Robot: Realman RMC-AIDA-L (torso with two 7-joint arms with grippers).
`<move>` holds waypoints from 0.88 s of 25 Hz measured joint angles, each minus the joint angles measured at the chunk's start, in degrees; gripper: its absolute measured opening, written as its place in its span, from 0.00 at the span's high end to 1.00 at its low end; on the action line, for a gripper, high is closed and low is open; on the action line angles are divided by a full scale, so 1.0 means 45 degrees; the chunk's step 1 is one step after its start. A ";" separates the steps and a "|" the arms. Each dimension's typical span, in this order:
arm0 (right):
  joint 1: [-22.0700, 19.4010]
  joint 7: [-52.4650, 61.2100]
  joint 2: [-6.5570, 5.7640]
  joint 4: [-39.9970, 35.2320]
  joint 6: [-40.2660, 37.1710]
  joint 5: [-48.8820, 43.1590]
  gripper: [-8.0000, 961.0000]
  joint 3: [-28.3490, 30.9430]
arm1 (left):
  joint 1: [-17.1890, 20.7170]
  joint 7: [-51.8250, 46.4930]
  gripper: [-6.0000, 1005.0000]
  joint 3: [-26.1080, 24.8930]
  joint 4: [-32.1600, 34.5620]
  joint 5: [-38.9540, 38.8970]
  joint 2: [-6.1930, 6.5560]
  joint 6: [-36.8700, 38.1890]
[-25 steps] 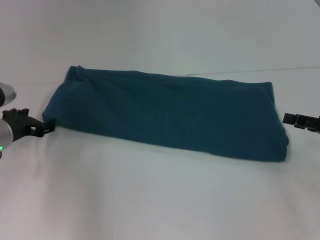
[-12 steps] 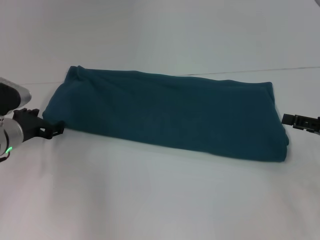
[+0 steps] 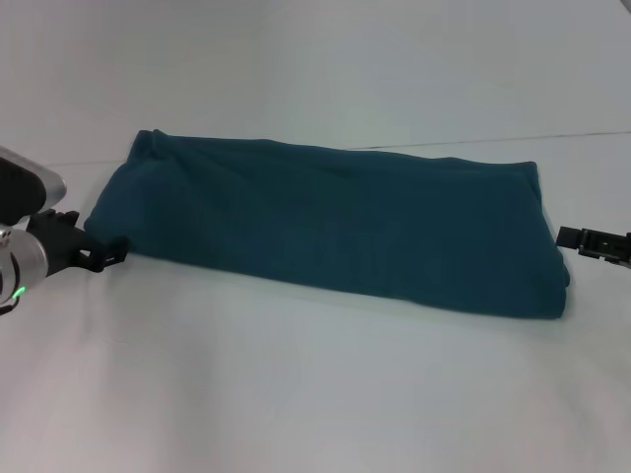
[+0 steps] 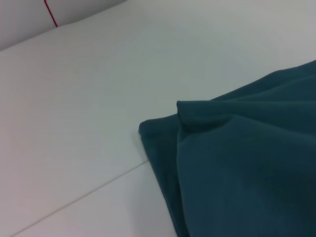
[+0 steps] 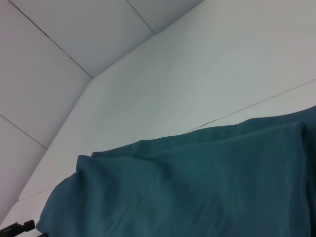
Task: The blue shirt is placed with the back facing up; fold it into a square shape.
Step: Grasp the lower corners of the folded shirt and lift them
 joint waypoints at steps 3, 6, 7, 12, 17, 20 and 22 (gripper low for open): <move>0.0000 0.0001 -0.0004 0.0000 0.0000 0.0000 0.30 0.0002 | -0.0081 0.0039 0.23 0.0093 -0.0078 0.0000 -0.0008 -0.0004; 0.0000 0.0003 -0.0005 0.0000 -0.0001 0.0000 0.30 0.0005 | -0.0125 0.0042 0.23 0.0231 -0.0151 0.0000 -0.0018 -0.0004; 0.0000 0.0002 -0.0005 0.0001 -0.0001 -0.0001 0.30 0.0010 | -0.0130 0.0043 0.23 0.0287 -0.0155 0.0000 -0.0023 -0.0004; -0.0001 0.0003 -0.0005 0.0009 -0.0003 0.0000 0.30 0.0087 | -0.0141 0.0047 0.23 0.0482 -0.0156 -0.0001 -0.0067 -0.0003; -0.0014 0.0003 -0.0005 0.0019 -0.0003 0.0000 0.30 0.0109 | -0.0142 0.0049 0.23 0.0513 -0.0140 -0.0001 -0.0074 -0.0001; -0.0018 0.0002 -0.0005 0.0020 -0.0003 0.0000 0.30 0.0108 | -0.0110 0.0049 0.23 0.0480 -0.0078 -0.0001 -0.0074 -0.0002; -0.0020 0.0003 -0.0001 0.0020 0.0014 0.0000 0.31 0.0109 | -0.0098 0.0049 0.23 0.0433 -0.0048 -0.0001 -0.0044 -0.0007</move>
